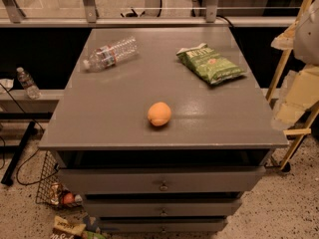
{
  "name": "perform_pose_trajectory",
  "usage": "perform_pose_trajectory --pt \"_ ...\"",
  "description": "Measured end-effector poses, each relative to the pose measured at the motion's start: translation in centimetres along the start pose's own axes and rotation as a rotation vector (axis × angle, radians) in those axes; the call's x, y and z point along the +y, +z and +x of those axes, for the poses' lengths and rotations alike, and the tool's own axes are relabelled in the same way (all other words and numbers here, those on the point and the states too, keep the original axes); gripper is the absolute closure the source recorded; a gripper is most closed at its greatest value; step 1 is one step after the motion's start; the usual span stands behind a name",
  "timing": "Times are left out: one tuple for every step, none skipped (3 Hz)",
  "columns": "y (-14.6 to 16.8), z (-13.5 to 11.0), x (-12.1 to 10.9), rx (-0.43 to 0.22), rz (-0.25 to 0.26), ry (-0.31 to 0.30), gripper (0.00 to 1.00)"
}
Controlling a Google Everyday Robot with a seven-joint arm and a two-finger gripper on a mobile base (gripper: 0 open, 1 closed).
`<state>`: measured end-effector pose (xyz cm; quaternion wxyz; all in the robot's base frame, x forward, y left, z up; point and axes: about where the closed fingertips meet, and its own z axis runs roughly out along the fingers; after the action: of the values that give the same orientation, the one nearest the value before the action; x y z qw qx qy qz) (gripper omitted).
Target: Move orange near water bottle
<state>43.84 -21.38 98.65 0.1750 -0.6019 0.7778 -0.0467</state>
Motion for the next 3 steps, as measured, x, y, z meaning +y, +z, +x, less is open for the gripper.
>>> perform_pose_trajectory --pt "0.0 0.0 0.0 0.000 0.000 0.000 0.00" --pt "4.5 -0.4 -0.8 -0.037 -0.052 0.075 0.00" --pt "9.7 -2.4 -2.2 -0.158 -0.117 0.166 0.00"
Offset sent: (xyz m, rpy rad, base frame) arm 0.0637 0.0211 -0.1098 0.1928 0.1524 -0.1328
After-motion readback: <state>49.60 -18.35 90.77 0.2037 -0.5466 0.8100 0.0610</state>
